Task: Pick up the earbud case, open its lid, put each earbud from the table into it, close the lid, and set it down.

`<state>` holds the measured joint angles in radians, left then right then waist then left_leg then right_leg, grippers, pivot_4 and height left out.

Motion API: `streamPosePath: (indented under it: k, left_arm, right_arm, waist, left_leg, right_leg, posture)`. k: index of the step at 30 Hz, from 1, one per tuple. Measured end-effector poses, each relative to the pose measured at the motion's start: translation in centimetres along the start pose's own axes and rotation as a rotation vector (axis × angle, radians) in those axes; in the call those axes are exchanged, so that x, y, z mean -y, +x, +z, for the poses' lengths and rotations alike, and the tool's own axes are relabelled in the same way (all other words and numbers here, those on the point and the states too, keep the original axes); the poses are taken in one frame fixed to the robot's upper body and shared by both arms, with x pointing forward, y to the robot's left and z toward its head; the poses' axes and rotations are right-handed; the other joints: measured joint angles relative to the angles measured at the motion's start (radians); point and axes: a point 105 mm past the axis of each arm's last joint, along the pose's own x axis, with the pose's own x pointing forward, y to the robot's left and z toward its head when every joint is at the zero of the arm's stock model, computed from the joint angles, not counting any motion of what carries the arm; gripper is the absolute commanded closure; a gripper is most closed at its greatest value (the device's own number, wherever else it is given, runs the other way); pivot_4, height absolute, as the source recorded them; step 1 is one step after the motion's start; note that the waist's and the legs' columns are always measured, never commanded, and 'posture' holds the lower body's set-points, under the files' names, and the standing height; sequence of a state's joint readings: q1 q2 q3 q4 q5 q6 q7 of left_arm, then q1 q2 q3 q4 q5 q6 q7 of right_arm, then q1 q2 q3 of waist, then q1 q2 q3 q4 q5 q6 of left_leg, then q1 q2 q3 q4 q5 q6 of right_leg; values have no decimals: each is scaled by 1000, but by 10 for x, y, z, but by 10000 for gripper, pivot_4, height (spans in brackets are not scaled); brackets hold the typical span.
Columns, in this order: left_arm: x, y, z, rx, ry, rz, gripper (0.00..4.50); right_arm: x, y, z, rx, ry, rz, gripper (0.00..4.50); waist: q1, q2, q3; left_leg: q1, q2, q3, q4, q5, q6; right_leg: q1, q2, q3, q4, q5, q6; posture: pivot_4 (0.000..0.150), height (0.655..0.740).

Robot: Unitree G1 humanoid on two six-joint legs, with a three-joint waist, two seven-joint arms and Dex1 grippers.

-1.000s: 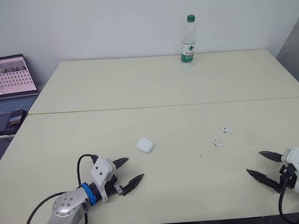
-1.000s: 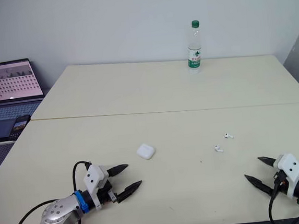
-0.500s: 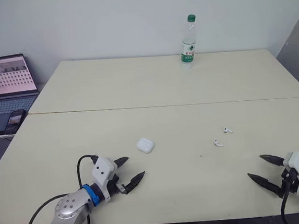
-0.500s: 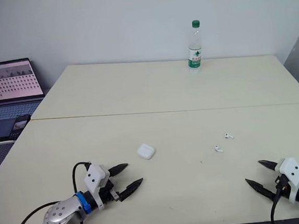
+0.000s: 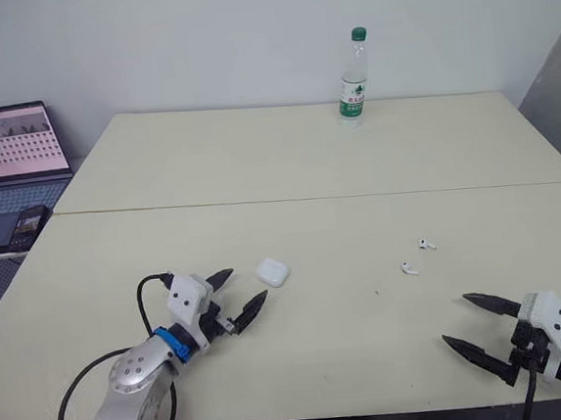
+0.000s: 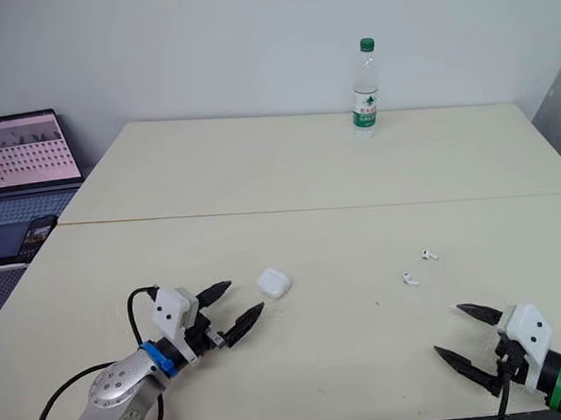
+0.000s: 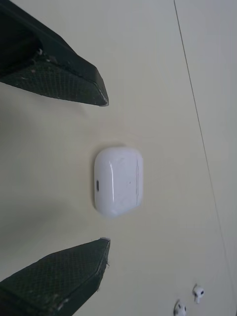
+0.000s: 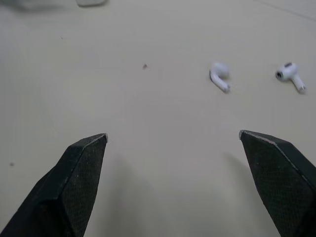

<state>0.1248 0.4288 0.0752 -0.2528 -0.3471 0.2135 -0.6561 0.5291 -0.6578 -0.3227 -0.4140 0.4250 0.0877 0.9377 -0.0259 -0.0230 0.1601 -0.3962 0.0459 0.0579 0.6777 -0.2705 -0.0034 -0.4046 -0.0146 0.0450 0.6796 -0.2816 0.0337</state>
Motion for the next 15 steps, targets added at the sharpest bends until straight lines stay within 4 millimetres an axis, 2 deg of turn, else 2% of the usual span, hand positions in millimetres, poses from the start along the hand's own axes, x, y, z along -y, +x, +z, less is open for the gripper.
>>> streamPosePath:
  k: [8, 15]
  left_arm:
    - [3, 21, -2, 1, -18, -30, 165]
    - [10, 31, -9, -33, 1, -80, 165]
  right_arm:
    - [-25, 9, 26, 85, 1, 54, 0]
    - [-30, 7, 26, 84, 19, 44, 0]
  waist:
    - [1, -1, 0]
    - [1, -1, 0]
  left_leg:
    - [0, 0, 0, 0, 0, 0]
    - [-1, 0, 0, 0, 0, 0]
  right_leg:
    - [0, 0, 0, 0, 0, 0]
    - [0, 0, 0, 0, 0, 0]
  posture:
    - [1500, 7362]
    - [1500, 7362]
